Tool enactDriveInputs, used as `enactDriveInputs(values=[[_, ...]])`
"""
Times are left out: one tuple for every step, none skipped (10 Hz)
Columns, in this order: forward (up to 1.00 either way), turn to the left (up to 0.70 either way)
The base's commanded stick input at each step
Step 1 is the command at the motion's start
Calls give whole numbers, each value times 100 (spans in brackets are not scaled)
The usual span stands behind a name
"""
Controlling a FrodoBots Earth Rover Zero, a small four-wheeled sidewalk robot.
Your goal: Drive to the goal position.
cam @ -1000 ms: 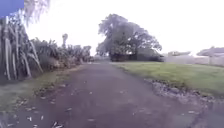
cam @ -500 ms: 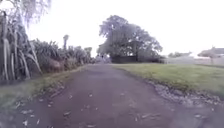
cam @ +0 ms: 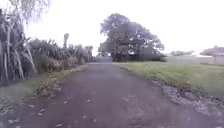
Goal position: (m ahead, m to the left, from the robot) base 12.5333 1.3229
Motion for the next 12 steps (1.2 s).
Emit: enactDriveInputs(values=[[85,0],[85,0],[85,0],[85,0],[85,0],[85,0],[85,0],[85,0],[85,0],[85,0],[85,0],[85,0]])
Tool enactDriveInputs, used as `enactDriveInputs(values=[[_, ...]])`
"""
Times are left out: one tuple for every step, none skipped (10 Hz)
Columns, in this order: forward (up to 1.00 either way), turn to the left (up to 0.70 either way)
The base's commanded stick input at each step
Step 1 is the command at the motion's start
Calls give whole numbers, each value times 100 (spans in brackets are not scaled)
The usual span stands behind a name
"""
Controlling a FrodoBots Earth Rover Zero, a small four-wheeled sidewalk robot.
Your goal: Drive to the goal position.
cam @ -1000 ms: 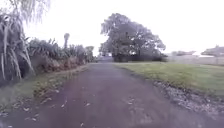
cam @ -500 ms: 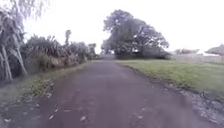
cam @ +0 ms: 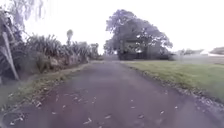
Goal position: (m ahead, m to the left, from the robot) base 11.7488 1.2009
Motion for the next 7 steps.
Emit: enactDriveInputs(values=[[85,-1],[85,-3],[85,-19],[85,-34],[85,-34],[85,-34],[85,-34]])
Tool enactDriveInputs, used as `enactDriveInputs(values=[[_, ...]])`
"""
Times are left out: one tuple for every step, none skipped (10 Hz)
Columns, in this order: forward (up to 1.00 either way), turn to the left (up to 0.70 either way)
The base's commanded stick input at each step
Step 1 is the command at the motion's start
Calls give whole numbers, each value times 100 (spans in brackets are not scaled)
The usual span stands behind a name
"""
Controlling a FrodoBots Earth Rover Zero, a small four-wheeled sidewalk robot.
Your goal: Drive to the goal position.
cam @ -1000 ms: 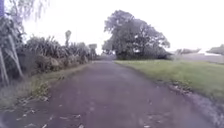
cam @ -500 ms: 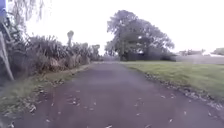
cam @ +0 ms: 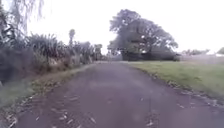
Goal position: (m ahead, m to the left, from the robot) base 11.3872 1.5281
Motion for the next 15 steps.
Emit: enactDriveInputs(values=[[85,-34],[85,0],[85,0],[85,0],[85,0],[85,0],[85,0],[85,-2],[85,-34],[85,-31],[85,-19],[85,-6],[85,0],[85,0],[85,0]])
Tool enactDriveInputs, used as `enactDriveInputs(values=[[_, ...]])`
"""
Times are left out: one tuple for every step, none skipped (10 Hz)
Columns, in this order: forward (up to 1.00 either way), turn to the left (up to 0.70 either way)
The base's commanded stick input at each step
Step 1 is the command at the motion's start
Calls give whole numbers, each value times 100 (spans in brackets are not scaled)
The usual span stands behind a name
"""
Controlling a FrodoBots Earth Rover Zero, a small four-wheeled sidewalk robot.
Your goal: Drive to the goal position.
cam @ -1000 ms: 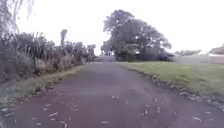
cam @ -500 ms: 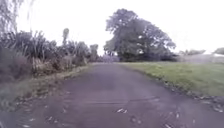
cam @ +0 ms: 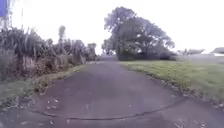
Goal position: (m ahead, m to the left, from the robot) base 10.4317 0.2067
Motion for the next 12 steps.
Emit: enactDriveInputs(values=[[85,0],[85,0],[85,0],[85,0],[85,0],[85,0],[85,0],[85,0],[85,0],[85,0],[85,0],[85,0]])
